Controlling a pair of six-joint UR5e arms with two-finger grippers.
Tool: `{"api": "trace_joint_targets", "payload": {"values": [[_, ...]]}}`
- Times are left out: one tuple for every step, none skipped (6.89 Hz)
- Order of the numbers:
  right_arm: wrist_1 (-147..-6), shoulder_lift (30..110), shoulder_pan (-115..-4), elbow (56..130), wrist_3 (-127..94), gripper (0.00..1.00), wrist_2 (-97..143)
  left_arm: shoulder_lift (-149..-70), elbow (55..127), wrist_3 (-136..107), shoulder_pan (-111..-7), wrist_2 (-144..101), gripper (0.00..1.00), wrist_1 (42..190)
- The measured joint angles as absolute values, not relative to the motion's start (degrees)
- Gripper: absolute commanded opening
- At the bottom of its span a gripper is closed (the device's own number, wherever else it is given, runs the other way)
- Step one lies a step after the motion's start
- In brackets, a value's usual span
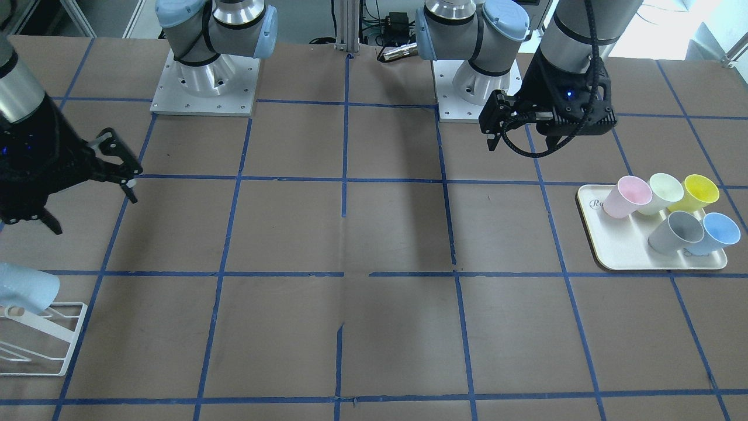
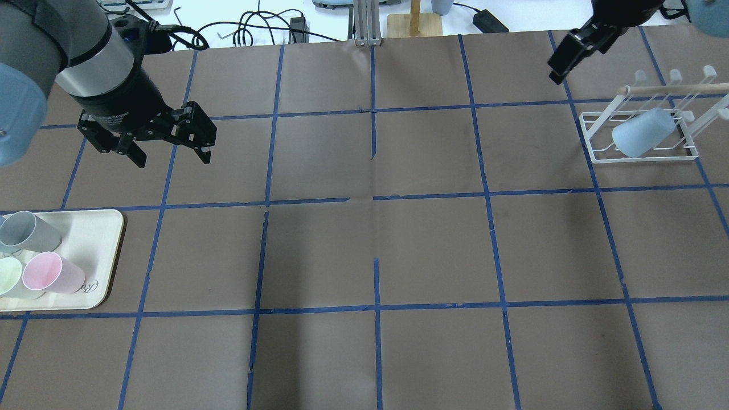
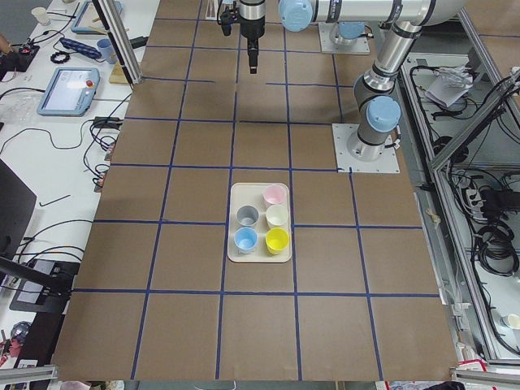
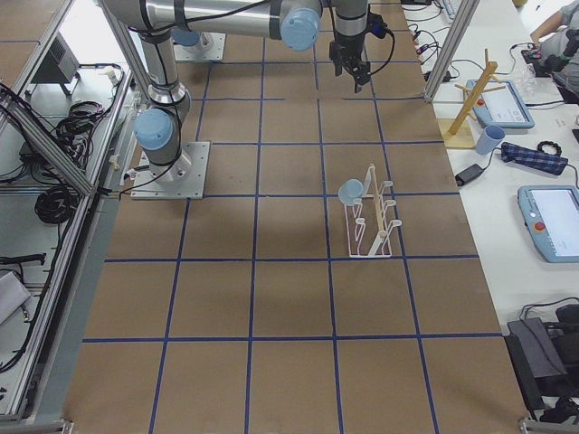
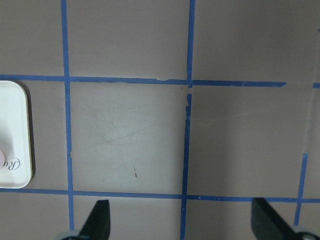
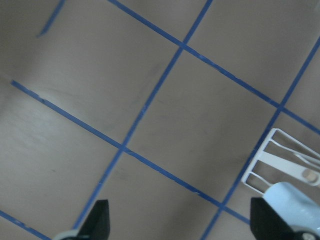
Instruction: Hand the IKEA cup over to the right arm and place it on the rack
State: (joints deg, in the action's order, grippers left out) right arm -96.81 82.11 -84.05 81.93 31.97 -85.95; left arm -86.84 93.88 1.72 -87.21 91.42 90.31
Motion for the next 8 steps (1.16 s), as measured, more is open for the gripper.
{"api": "trace_joint_targets", "payload": {"values": [[-96.53, 82.33, -86.54, 82.05, 20.88, 1.00, -85.63, -86.78, 94.14, 2.36, -87.23, 90.89, 1.00, 90.34], [-96.62, 81.82, -88.49, 82.11, 10.99, 1.00, -87.70, -86.70, 94.43, 2.63, -87.30, 89.81, 1.00, 90.35], [-96.51, 80.93, -89.58, 82.02, 4.55, 1.00, -90.05, -86.63, 94.46, 2.72, -87.30, 89.15, 1.00, 90.37], [-96.13, 80.61, -90.36, 82.03, 0.83, 1.00, -91.08, -86.62, 94.43, 2.73, -87.24, 88.83, 1.00, 90.39], [-95.28, 81.14, -90.73, 82.04, -0.86, 1.00, -91.35, -86.62, 94.47, 2.73, -87.23, 88.82, 1.00, 90.37], [-93.89, 82.15, -90.66, 81.90, -1.56, 1.00, -91.47, -86.60, 94.62, 2.73, -87.24, 88.95, 1.00, 90.36], [-92.83, 82.69, -90.38, 81.73, -1.86, 1.00, -91.29, -86.58, 94.75, 2.73, -87.26, 89.11, 1.00, 90.33], [-92.29, 82.77, -90.25, 81.48, -2.26, 1.00, -91.22, -86.58, 94.85, 2.73, -87.30, 89.13, 1.00, 90.29]]}}
